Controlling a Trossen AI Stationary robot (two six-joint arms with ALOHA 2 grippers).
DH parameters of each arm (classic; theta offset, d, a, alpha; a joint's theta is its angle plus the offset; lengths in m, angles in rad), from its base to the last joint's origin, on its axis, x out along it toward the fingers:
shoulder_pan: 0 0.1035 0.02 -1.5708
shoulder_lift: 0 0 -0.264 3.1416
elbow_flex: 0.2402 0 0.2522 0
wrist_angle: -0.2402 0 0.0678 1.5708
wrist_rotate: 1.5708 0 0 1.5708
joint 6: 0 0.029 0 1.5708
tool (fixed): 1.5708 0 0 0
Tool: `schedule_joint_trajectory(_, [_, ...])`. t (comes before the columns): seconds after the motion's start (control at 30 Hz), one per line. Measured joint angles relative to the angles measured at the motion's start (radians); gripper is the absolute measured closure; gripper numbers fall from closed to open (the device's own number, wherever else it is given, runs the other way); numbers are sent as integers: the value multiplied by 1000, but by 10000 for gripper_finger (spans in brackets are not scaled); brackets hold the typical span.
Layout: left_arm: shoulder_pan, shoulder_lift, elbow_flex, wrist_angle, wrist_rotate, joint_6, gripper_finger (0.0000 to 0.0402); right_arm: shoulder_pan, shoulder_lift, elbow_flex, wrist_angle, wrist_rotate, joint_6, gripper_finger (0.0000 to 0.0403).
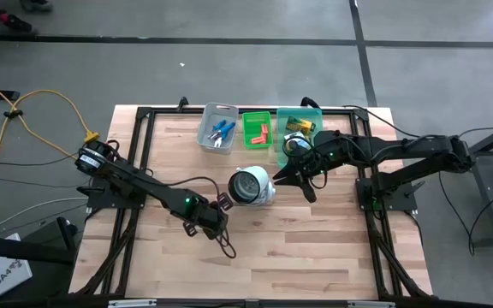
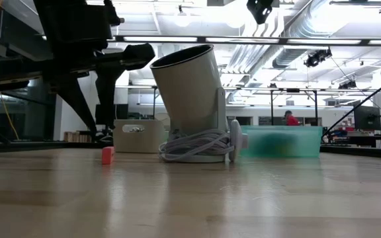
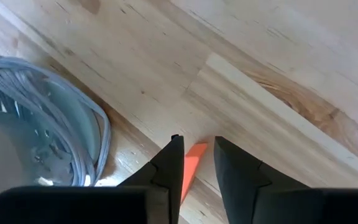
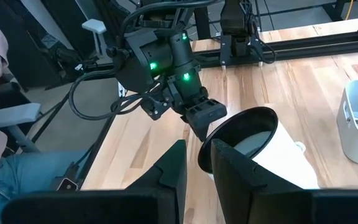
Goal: Pick & Place School Supplies
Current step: Put the orange eraser into the green bin
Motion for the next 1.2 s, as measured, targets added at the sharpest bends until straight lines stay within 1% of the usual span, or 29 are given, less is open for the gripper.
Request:
schedule_joint_trajectory(0.17, [0, 0, 0, -11, -1, 73, 297, 0, 0, 0, 0, 0, 2, 339])
schedule_joint_trajectory(0.3, [0, 0, 0, -12, -10, 149, 291, 0, 0, 0, 0, -3, 12, 339])
schedule_joint_trajectory(0.4, [0, 6, 0, -11, -50, 183, 291, 0, 0, 0, 0, -3, 22, 339])
schedule_joint_trajectory(0.53, [2, 54, 0, -16, -70, 225, 291, 0, 0, 0, 0, -4, 22, 339])
schedule_joint_trajectory(0.6, [-2, 89, -1, -23, -108, 254, 291, 0, 0, 0, -1, -4, 27, 339])
schedule_joint_trajectory(0.67, [-12, 118, -2, -25, -172, 276, 291, 0, 0, 0, -3, -4, 33, 339])
schedule_joint_trajectory(0.73, [-22, 137, -2, -21, -232, 277, 291, 4, 0, 0, -10, -4, 33, 339])
schedule_joint_trajectory(0.77, [-26, 144, -2, -24, -245, 276, 291, 9, 0, 0, -12, -3, 33, 339])
schedule_joint_trajectory(1.0, [-33, 150, -1, -24, -245, 224, 291, 37, 0, 0, -16, 0, 33, 339])
schedule_joint_trajectory(1.2, [-33, 150, -1, -22, -228, 226, 303, 57, 0, 0, -16, 48, 33, 339])
